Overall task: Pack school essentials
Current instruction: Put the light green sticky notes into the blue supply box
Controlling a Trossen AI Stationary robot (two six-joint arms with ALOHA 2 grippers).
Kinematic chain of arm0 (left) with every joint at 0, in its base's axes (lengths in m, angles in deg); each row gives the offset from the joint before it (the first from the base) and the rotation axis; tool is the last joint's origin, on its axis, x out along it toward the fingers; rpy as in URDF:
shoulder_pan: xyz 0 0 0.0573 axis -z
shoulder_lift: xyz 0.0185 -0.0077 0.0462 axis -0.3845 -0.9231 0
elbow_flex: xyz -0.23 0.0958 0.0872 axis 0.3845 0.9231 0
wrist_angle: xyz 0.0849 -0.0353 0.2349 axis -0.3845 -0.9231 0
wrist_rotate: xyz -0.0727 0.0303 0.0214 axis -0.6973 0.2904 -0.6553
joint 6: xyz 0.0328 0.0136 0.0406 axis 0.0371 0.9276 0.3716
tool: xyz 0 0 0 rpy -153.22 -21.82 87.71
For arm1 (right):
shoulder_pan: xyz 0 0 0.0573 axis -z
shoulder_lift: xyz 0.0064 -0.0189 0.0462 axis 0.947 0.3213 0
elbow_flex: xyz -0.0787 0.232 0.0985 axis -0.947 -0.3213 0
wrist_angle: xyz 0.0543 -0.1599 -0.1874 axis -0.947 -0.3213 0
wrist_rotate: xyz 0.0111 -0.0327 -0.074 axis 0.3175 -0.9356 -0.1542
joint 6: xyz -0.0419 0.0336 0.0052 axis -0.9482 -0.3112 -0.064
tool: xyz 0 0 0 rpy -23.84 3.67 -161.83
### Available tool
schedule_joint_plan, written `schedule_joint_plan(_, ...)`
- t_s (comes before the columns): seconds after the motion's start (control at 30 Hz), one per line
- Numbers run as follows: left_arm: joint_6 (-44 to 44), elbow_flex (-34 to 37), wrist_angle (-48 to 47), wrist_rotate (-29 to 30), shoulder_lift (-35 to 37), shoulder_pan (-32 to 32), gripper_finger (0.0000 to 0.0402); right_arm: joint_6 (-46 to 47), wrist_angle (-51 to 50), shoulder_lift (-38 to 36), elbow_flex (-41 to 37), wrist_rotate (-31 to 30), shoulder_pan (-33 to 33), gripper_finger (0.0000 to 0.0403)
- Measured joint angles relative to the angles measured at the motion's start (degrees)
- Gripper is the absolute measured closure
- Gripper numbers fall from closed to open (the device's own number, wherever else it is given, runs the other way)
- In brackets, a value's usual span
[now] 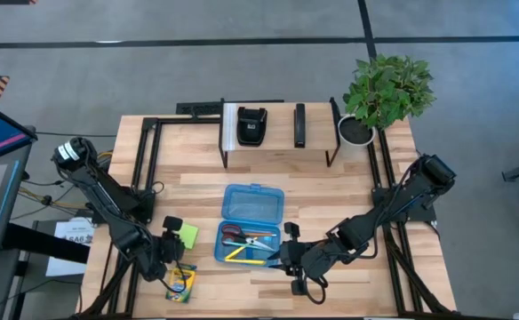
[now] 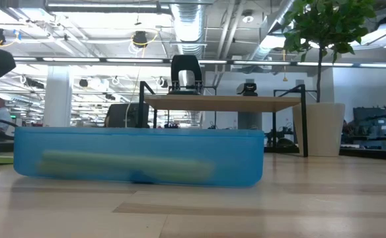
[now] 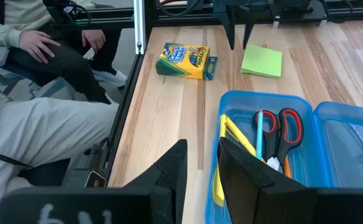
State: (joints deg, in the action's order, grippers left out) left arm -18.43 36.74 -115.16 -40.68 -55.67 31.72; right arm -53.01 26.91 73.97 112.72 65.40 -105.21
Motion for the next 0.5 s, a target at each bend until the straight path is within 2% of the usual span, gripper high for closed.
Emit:
schedule_joint_plan(0.3,3.09,-0.06,-0.25,1.89,-0.20,-2.14,0.0172,0.02,0.00,0.00,0.00,0.00,0.00,0.0294)
schedule_joint_plan(0.5,5.75,-0.08,-0.60,1.90,-0.20,-3.74,0.0120,0.07,0.00,0.00,0.00,0.00,-0.02,0.0294)
